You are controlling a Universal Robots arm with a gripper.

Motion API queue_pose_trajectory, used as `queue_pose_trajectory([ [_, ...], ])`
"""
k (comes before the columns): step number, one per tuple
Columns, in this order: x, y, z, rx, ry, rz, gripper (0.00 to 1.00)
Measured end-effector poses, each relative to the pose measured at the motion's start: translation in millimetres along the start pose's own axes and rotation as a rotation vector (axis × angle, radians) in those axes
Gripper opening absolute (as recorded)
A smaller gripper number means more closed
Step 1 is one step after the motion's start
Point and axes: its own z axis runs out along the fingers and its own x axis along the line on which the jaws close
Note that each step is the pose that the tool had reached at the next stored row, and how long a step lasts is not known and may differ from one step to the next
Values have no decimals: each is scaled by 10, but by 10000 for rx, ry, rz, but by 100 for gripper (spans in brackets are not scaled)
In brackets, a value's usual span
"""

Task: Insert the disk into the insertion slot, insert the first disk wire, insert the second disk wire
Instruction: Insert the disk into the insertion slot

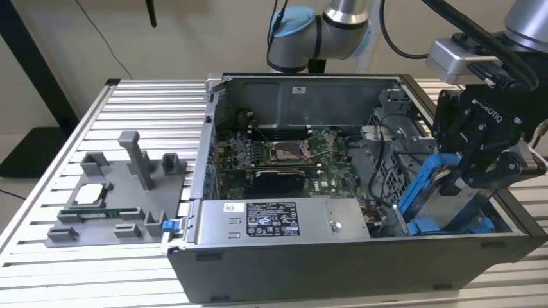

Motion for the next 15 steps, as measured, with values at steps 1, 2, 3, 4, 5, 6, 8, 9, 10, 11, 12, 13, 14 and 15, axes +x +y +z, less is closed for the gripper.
queue_pose_trajectory([
  [1,0,0,0,0,1,0,100],
  [2,0,0,1,-1,-1,0,100],
  [3,0,0,1,0,0,0,100],
  [4,0,0,1,0,-1,0,100],
  [5,0,0,1,0,0,0,100],
  [6,0,0,1,0,0,0,100],
  [8,0,0,2,0,-1,0,100],
  [9,0,0,2,-1,-1,1,100],
  [10,0,0,2,0,0,0,100],
  [11,0,0,2,0,0,1,100],
  [12,0,0,2,0,0,0,100],
  [13,0,0,2,0,0,1,100],
  [14,0,0,2,-1,-2,1,100],
  [15,1,0,-2,0,-2,1,100],
])
